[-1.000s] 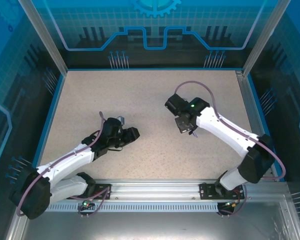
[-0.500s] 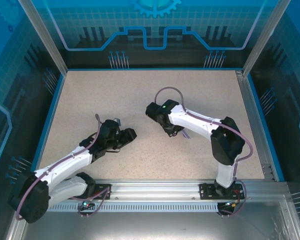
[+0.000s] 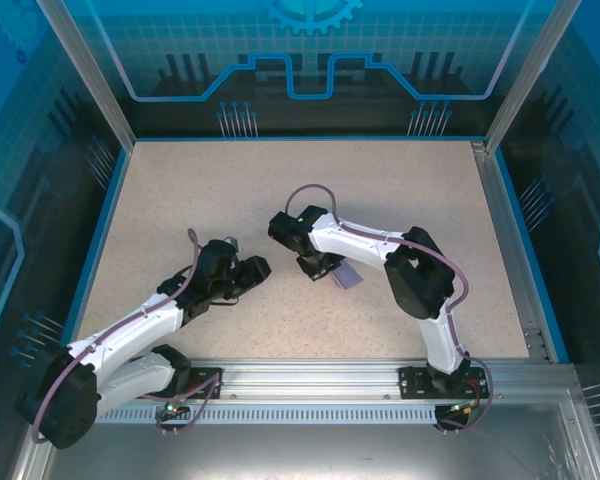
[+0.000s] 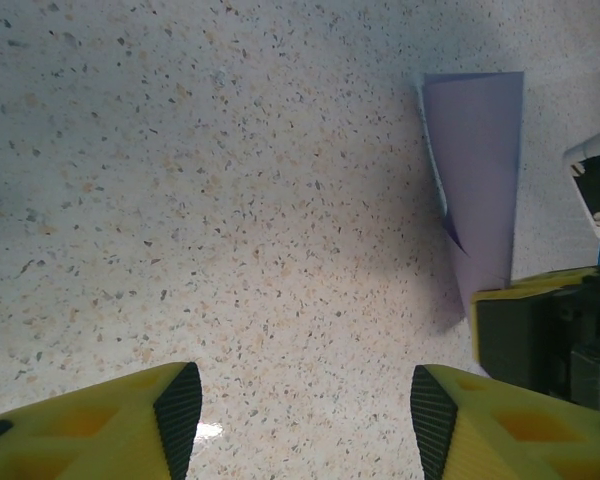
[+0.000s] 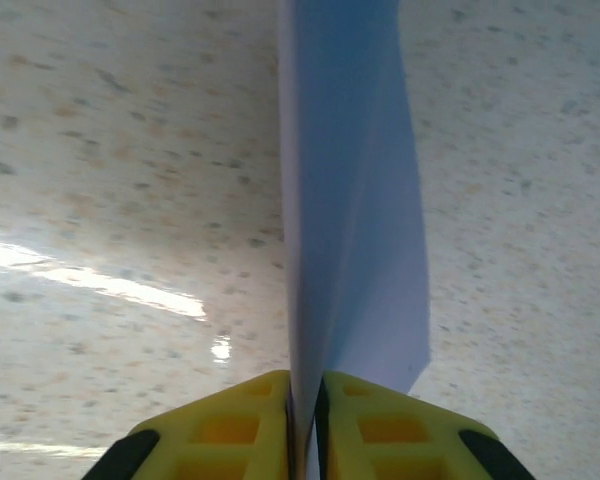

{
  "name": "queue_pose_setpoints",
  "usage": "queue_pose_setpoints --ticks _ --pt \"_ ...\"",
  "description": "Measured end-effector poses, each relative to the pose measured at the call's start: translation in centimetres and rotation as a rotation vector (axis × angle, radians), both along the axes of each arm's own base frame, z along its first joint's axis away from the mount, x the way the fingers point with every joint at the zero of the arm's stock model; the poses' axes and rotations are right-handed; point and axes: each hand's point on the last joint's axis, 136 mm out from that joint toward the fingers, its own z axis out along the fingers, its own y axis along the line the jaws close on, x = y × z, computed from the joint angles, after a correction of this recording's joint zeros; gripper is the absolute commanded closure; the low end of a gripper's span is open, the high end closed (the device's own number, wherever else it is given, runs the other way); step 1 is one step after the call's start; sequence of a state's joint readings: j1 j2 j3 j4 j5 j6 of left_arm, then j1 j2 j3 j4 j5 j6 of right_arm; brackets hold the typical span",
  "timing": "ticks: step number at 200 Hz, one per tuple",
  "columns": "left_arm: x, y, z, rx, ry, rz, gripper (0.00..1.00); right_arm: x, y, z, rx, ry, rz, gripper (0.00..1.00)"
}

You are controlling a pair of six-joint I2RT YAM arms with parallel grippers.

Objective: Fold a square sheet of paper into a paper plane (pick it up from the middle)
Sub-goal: Turn over the paper at the center of the table.

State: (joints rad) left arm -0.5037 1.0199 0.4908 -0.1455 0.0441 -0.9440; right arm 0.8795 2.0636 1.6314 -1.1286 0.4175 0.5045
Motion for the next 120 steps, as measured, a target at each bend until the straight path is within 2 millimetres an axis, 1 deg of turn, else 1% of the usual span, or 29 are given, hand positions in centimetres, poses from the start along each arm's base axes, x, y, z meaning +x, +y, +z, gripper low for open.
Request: queue_pose_setpoints --ticks 9,31,44,62,71,82,86,97,108,120 --pt "0.0 0.0 0.0 0.0 0.0 0.001 0.38 -0.2 0.6 -0.2 0.025 0.01 0.0 0.76" --pt "0.1 0.1 0.0 0.0 0.0 0.004 0.38 -0.5 2.0 -0.6 0.102 0.037 -0.012 0.74" --pt "0.0 0.1 0.0 0.0 0.001 0.004 0.37 -0.8 3.1 -1.1 0.168 0.058 -0.018 0.66" --pt "-0.1 0.2 0.0 0.003 0.005 0.004 0.37 -1.9 4.0 -2.2 0.275 0.113 -0.043 0.64" --pt "-0.1 0.2 0.0 0.002 0.005 0.003 0.37 -2.4 4.2 -2.5 0.344 0.144 -0.063 0.58" --pt "-0.1 0.2 0.0 0.002 0.004 0.003 0.37 -2.8 4.3 -2.5 0.432 0.172 -0.085 0.48" --pt "-0.1 0.2 0.0 0.002 0.004 0.003 0.37 -3.0 4.3 -2.4 0.466 0.18 -0.105 0.46" --pt "-0.1 0.2 0.0 0.0 0.006 0.002 0.37 -3.0 4.3 -1.5 0.554 0.18 -0.114 0.45" --pt "-0.1 0.1 0.1 -0.006 0.008 -0.005 0.37 -2.8 4.4 0.0 0.653 0.164 -0.128 0.46" --pt "0.0 -0.3 0.1 -0.017 0.011 -0.017 0.37 -2.5 4.4 1.9 0.759 0.135 -0.127 0.5"
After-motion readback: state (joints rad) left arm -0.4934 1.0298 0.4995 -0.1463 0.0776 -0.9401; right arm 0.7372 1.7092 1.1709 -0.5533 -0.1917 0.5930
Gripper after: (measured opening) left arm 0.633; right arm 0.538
